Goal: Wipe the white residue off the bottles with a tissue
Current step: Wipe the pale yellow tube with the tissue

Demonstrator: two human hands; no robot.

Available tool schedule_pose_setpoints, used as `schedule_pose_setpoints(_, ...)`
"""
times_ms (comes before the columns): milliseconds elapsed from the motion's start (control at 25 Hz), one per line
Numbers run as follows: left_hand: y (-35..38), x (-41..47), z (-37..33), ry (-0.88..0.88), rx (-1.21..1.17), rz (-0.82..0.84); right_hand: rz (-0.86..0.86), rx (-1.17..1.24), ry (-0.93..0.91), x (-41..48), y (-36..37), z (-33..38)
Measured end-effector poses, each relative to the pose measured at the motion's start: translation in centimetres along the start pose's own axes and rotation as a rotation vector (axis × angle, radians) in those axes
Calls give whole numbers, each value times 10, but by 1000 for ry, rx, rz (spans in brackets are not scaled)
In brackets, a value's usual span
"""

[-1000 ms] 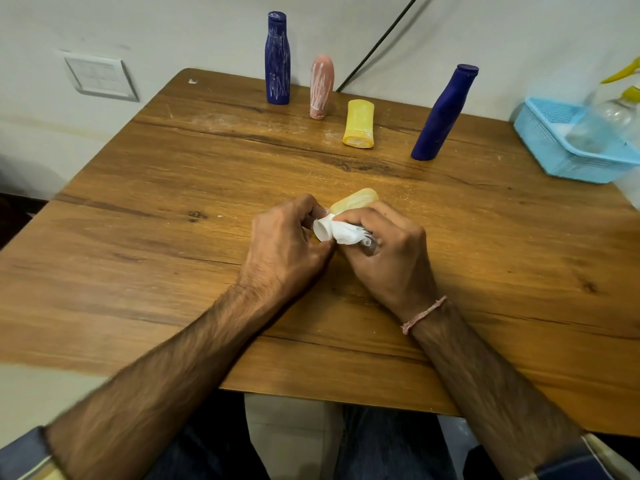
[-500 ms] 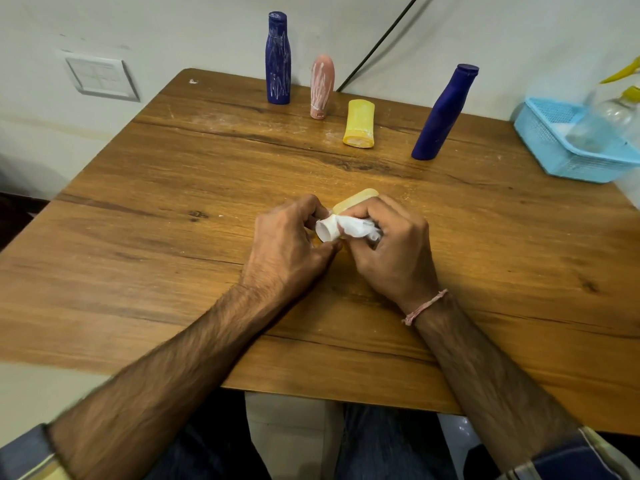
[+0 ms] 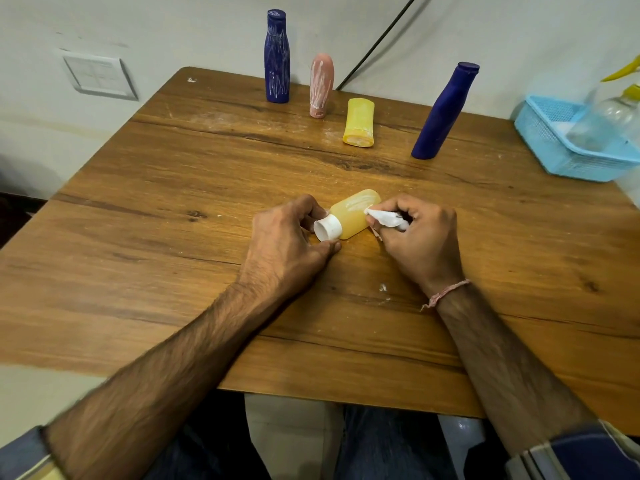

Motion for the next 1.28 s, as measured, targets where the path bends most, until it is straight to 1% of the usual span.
schedule_pose_setpoints(80,0,0,0,1,-4,3,72,-8,-71,-1,3,4)
schedule_pose_setpoints(120,0,0,0,-1,-7,7,64,-12,-62,-1,2,4)
schedule_pose_setpoints(200,0,0,-1,-9,-9,12,-30,-6,69,5,-4,-3)
schedule_pose_setpoints(240,0,0,-1,-10,-8,11,-47,11,120,7,-6,-6)
schedule_pose_setpoints(280,0,-1,-1,-13,-4,13,-20,28,119,8,-6,-7)
schedule_pose_setpoints(360,0,-1,0,-19,-2,21,68,38,54,6,-1,-2)
schedule_pose_setpoints(400,-1,-1,0,-19,-1,23,58,26,52,6,0,-1)
schedule_pose_setpoints(520,-1,-1,-1,-16,2,16,-101,-46,179,14,-5,-8)
schedule_pose_setpoints(560,-1,-1,-1,-18,-2,14,-98,-51,163,16,-4,-8)
schedule_pose_setpoints(680,0,-1,-1,-11,6,12,-14,-13,40,15,0,-2)
schedule_pose_setpoints(800,0,-1,0,2,23,0,-96,-51,112,20,-3,-8)
schedule_pose_setpoints(840,1,-1,0,4,22,0,-86,-54,97,20,-1,-8)
schedule_pose_setpoints(920,1,-1,0,2,18,6,-21,-37,5,18,3,-5)
schedule_pose_setpoints(960,2,-1,0,2,21,8,-17,-36,-27,17,4,-5)
schedule_pose_setpoints(1080,1,-2,-1,11,33,3,-68,-60,-3,22,3,-9)
schedule_pose_setpoints(1200,1,-2,0,15,24,2,58,-84,-119,19,11,-3)
schedule_pose_setpoints(1240,1,-2,-1,17,28,1,65,-103,-139,19,11,-3)
schedule_pose_setpoints(1280,1,-2,-1,20,32,-4,36,-119,-120,21,11,-4)
Point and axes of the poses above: each hand's wrist, its own x-axis towards the middle knuckle, its own y-axis out of the palm, z = x × y, the point moved 3 cm from there along x, towards the middle knuckle, and after that the axes turned 15 degrees about x, right-handed, at the moved point
